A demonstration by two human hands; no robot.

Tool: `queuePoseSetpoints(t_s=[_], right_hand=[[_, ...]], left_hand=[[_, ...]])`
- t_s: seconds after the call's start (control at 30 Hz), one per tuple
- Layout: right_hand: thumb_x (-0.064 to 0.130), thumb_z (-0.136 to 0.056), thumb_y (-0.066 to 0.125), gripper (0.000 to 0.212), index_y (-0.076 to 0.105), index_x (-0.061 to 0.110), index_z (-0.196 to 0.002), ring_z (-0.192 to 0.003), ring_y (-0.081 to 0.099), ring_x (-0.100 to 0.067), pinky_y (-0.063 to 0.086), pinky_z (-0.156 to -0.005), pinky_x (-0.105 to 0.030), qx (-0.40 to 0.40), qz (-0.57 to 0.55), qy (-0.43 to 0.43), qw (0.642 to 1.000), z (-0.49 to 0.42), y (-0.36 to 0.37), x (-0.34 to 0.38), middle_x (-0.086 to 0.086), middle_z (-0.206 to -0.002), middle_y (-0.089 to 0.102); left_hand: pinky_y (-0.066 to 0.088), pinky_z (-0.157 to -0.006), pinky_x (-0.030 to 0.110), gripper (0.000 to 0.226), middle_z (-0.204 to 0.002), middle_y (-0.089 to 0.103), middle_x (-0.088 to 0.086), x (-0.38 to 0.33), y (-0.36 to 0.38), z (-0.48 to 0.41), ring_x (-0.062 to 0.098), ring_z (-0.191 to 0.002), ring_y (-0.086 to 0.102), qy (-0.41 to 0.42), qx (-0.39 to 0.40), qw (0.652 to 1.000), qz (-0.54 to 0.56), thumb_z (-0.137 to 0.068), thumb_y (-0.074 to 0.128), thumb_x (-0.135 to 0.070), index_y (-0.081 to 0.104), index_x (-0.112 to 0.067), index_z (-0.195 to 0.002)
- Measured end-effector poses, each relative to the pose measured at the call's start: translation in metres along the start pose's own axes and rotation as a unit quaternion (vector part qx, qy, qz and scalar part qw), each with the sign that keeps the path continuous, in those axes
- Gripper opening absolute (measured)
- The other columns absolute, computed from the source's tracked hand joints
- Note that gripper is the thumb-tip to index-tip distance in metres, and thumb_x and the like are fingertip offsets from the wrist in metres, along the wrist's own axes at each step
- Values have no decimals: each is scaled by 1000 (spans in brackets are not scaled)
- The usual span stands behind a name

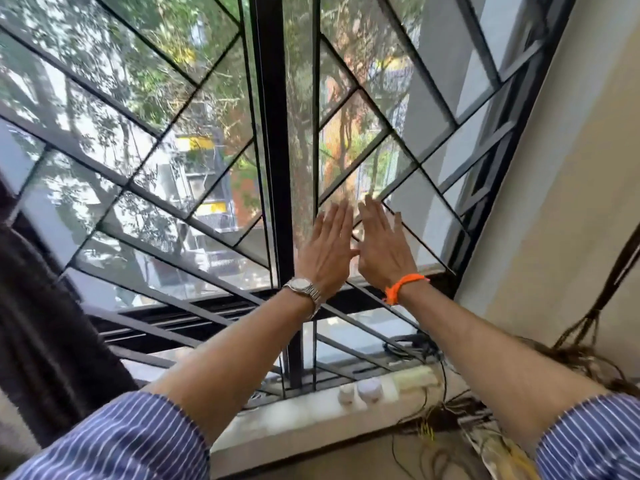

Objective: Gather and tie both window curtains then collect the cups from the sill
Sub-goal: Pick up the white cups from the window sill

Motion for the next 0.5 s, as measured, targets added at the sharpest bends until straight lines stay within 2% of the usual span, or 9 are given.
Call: queuePoseSetpoints(t_s=[0.13,0.37,0.47,0.5], right_hand=[[23,-88,53,85,-1,15,-154,-150,-3,-17,7,-120,-54,49,-23,20,998,22,51,-18,0,-162,-6],[29,-92,48,77,4,16,-154,-150,5,-19,13,-118,-56,130,3,53,990,89,144,-41,-3,-162,1],[24,-89,51,70,19,18,-152,-149,12,-22,15,-116,-59,143,-26,52,988,122,180,-45,-5,-161,9],[24,-89,49,70,19,19,-152,-149,12,-21,14,-117,-58,151,-34,60,986,134,192,-47,-4,-161,10]], left_hand=[[2,-121,45,77,-162,-4,11,-5,50,14,24,-149,-7,18,30,999,32,-98,42,-40,0,-5,-153],[3,-121,44,74,-161,-6,12,-30,149,65,26,-149,-6,55,119,988,80,-101,33,-44,0,-4,-153],[0,-121,42,71,-161,-1,13,-45,187,92,27,-149,-2,76,153,981,91,-101,35,-41,4,-3,-153],[-2,-121,41,69,-161,2,14,-50,199,101,27,-149,1,87,160,979,91,-101,36,-38,6,-3,-153]])
Point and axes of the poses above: each hand's wrist, its own z-axis away from the middle knuckle, its own y-axis out of the palm, x = y × z, the point moved 10 cm from there along -z, towards the middle knuckle
